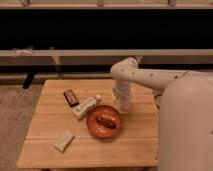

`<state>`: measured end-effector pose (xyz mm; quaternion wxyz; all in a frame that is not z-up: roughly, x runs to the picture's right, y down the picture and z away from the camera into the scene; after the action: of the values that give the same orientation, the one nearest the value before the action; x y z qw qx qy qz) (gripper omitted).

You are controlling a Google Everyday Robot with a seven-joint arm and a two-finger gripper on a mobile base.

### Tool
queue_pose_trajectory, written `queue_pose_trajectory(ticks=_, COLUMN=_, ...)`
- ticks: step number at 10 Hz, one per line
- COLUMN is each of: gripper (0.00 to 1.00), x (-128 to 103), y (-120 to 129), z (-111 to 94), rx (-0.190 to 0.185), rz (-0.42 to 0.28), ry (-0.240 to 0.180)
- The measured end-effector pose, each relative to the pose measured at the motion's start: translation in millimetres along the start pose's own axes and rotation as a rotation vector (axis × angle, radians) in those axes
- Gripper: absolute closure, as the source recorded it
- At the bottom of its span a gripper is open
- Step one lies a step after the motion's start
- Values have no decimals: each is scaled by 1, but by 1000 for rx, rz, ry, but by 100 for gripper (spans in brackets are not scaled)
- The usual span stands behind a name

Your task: Pick up the ceramic cup

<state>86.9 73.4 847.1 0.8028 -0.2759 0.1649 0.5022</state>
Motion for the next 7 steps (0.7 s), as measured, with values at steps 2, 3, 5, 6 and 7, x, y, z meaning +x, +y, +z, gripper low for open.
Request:
queue_pose_trajectory(ticks=2, gripper=64, x=2, y=-1, z=4, rx=52, rz=-3, ry=19)
queue_pose_trajectory(ticks=3, gripper=74, x=4, y=-5, z=-1, rx=70, rz=-1, ry=15)
queue_pose_trajectory(ticks=5, gripper=94, x=6, y=-7, z=-14, rx=106, rz=-2, ry=5)
queue_pose_trajectory(ticks=6, gripper=99, x=6, y=-9, z=-24, rx=120, rz=-5, ry=-11)
queue_pose_trajectory(ticks=7, gripper=100, x=7, y=-11, z=-31, rx=131, rz=-7, ry=-18)
